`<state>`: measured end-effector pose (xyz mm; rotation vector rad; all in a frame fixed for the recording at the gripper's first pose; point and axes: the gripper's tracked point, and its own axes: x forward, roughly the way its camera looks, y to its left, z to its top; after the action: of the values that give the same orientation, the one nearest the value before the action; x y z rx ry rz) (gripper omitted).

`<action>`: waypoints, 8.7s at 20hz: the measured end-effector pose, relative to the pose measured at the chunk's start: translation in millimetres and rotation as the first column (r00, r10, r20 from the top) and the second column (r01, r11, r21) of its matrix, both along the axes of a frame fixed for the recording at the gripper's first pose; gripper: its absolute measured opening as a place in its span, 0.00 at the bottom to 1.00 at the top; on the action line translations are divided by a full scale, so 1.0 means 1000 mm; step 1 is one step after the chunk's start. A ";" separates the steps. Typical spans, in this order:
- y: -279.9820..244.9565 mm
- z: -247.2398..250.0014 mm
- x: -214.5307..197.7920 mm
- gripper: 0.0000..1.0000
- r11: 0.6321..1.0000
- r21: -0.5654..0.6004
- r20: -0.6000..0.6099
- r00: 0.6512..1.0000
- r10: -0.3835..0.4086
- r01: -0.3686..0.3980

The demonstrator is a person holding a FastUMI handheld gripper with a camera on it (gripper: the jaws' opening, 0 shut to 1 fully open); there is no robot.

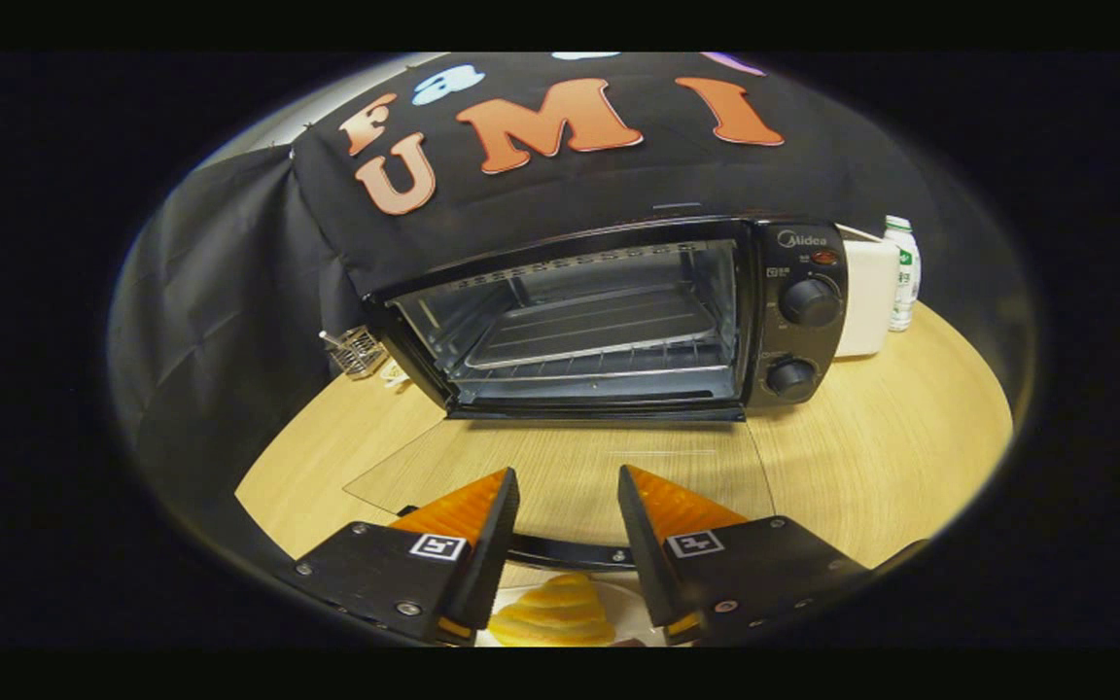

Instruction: Open the toaster oven, put the food inside, and close the toaster oven door.

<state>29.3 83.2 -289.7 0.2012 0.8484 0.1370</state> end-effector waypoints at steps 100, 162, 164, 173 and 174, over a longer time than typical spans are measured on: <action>0.040 0.040 -0.146 0.64 0.972 0.227 0.080 0.994 -0.076 0.056; 0.042 0.011 0.155 0.80 0.840 0.412 0.084 0.903 -0.421 0.353; 0.042 0.019 0.148 0.91 0.866 0.378 0.121 0.910 -0.397 0.327; 0.025 0.043 0.058 0.97 0.959 0.176 0.148 0.957 -0.249 0.222; 0.020 0.043 0.045 0.97 0.967 0.145 0.142 0.963 -0.229 0.208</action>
<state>73.8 103.5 -247.2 0.3990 0.6544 -0.0006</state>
